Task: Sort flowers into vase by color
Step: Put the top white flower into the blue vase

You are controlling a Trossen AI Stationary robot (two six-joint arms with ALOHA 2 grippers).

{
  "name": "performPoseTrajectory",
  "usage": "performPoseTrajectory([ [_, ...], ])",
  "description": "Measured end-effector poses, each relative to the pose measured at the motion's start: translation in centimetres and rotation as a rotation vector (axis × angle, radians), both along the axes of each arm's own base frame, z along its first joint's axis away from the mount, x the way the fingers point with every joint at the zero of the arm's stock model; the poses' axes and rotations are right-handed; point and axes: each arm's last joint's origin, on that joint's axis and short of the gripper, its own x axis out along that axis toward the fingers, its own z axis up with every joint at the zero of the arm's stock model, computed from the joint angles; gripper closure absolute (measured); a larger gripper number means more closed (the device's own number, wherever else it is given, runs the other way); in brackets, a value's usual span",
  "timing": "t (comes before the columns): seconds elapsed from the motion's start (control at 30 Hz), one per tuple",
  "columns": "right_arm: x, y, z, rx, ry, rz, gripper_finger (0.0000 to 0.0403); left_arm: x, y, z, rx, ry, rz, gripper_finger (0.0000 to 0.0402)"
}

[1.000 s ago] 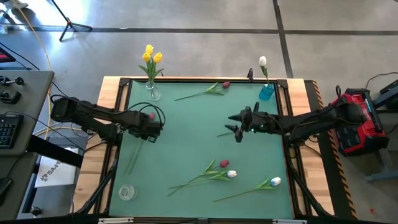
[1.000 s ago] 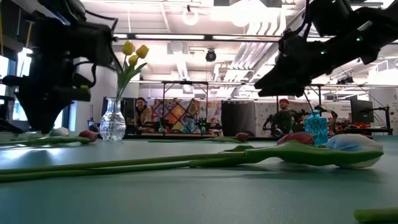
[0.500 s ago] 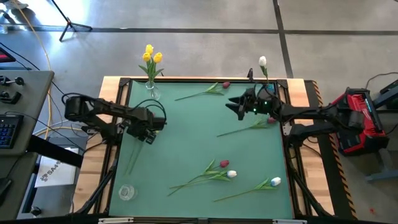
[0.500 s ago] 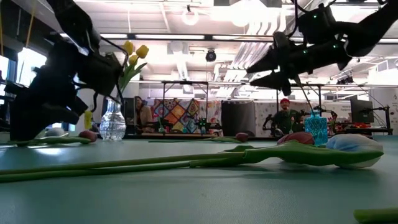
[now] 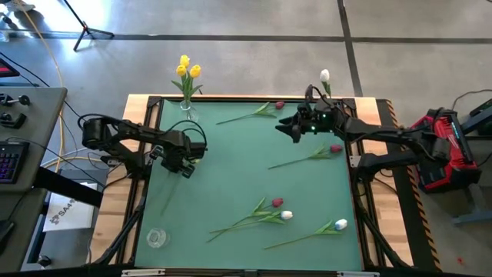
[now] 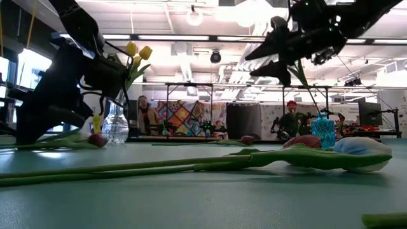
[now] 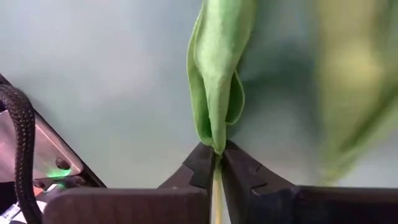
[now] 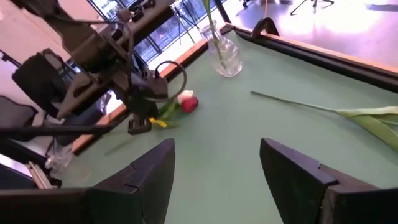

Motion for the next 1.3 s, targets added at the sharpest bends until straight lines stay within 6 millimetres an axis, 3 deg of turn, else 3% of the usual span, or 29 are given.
performPoseTrajectory([
  [0.2,0.6,0.2,2.2,0.1,-0.009,-0.019,0.0179,0.3,-0.1,1.1,0.023,-0.021,-0.057,0.0391],
  [0.37,0.8,1.0,3.4,0.215,-0.071,-0.057,0.0179,0.6,-0.5,4.9,0.115,-0.161,-0.055,0.0398],
  [0.53,0.4,1.9,5.3,0.266,-0.208,-0.039,0.0179,0.3,-1.4,9.2,0.179,-0.476,-0.041,0.0398],
  [0.7,0.7,3.7,6.1,0.18,-0.249,0.131,0.0179,0.9,-2.5,12.8,0.317,-0.898,-0.18,0.0398],
  [0.87,1.9,5.9,5.9,0.119,-0.252,0.239,0.0179,2.9,-3.1,15.7,0.458,-1.243,-0.368,0.0398],
  [1.07,3.1,7.0,5.5,0.132,-0.273,0.188,0.0179,6.4,-2.8,17.0,0.596,-1.488,-0.454,0.0398],
  [1.3,3.2,7.3,5.5,0.136,-0.277,0.137,0.0179,10.2,-2.2,16.0,0.624,-1.629,-0.459,0.0398],
])
